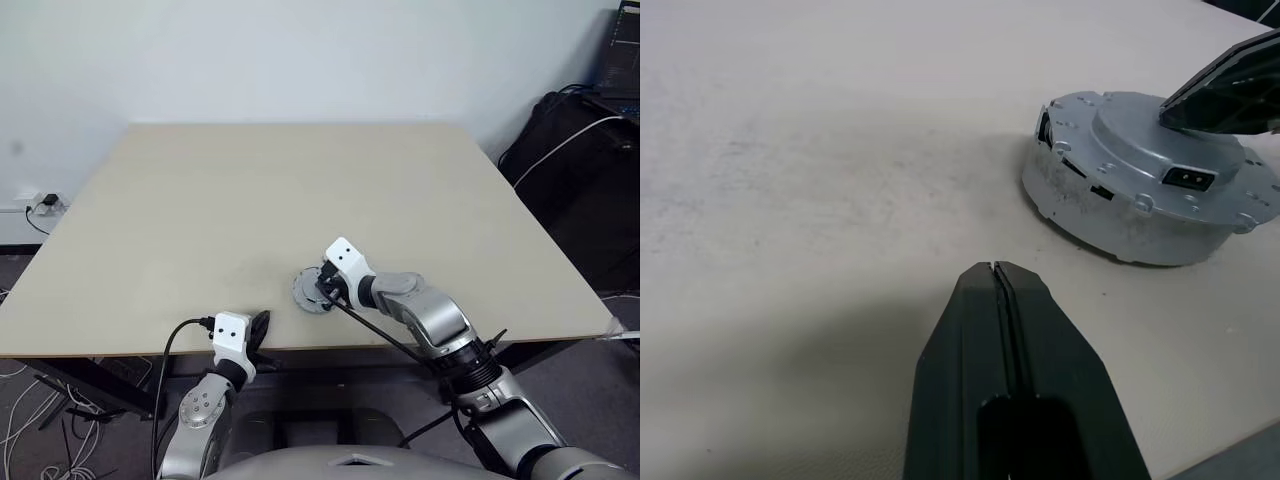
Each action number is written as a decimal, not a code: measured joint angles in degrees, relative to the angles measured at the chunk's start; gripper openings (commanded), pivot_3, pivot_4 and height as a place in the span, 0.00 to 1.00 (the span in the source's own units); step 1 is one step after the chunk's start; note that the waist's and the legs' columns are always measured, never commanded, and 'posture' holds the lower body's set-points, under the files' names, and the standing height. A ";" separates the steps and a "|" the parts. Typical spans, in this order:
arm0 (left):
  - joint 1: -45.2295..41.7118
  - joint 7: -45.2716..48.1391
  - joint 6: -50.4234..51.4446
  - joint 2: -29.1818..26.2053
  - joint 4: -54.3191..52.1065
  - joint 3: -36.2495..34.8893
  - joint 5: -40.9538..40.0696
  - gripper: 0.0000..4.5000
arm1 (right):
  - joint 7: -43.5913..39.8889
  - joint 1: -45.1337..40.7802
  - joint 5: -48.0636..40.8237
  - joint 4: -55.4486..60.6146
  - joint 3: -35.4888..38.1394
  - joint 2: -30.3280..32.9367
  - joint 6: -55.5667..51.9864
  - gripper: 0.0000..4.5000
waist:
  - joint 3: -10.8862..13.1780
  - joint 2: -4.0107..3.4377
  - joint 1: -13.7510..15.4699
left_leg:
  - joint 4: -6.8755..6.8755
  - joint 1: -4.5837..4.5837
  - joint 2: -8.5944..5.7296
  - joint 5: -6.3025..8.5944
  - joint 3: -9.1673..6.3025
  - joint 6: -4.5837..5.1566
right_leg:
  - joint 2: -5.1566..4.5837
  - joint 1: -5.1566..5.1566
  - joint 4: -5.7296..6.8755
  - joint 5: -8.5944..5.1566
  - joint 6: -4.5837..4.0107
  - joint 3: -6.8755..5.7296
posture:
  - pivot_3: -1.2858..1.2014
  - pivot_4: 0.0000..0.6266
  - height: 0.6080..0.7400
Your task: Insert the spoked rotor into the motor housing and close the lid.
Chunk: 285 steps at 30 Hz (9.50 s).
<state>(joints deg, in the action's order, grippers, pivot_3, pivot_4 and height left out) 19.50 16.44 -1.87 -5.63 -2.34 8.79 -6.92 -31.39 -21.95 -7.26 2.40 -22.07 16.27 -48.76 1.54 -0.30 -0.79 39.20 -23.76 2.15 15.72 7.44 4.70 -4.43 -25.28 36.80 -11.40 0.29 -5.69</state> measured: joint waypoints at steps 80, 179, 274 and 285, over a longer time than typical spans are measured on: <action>0.22 -0.21 -0.12 0.58 -0.17 -0.45 0.09 0.00 | -8.68 -1.03 6.63 -11.63 -0.32 -0.09 16.74 0.71 | -0.37 -0.34 0.14 | 0.10 0.11 0.00 -0.02 0.04 0.00 | 0.03 0.12 0.09 0.02 0.01 0.03 | 0.52 0.00 1.00; -38.74 17.87 22.86 -1.21 21.83 3.94 2.16 0.00 | -2.77 0.95 6.34 -6.76 -0.54 -0.90 9.54 0.87 | -0.51 -0.33 0.25 | 0.04 0.43 -0.08 -0.05 -0.24 0.07 | -0.12 0.69 -0.20 0.04 0.07 -0.10 | 0.52 0.00 1.00; -36.08 17.43 21.85 -2.28 19.24 2.04 1.20 0.00 | 25.45 4.94 -38.58 -8.97 52.73 -25.32 -32.31 1.00 | -0.38 -0.78 -0.88 | -0.15 0.10 -0.09 0.00 -0.55 0.15 | 0.04 0.67 -0.81 0.23 0.23 -0.25 | 0.52 0.00 1.00; -36.00 17.44 21.86 -2.26 19.11 1.96 1.19 0.00 | 28.14 5.47 -41.88 -9.07 53.99 -25.30 -27.61 1.00 | -0.37 -0.79 -0.77 | -0.19 0.08 -0.09 0.00 -0.54 0.15 | 0.04 0.66 -0.83 0.22 0.23 -0.25 | 0.52 0.00 1.00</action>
<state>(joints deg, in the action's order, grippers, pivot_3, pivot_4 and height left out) -16.50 33.88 19.98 -7.89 16.78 10.75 -5.73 -3.25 -16.48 -49.14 -6.67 31.91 -9.03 -76.37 1.16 -1.09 -1.56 39.02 -23.67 2.06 15.72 6.90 4.85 -4.39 -24.62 35.97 -11.18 0.52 -5.94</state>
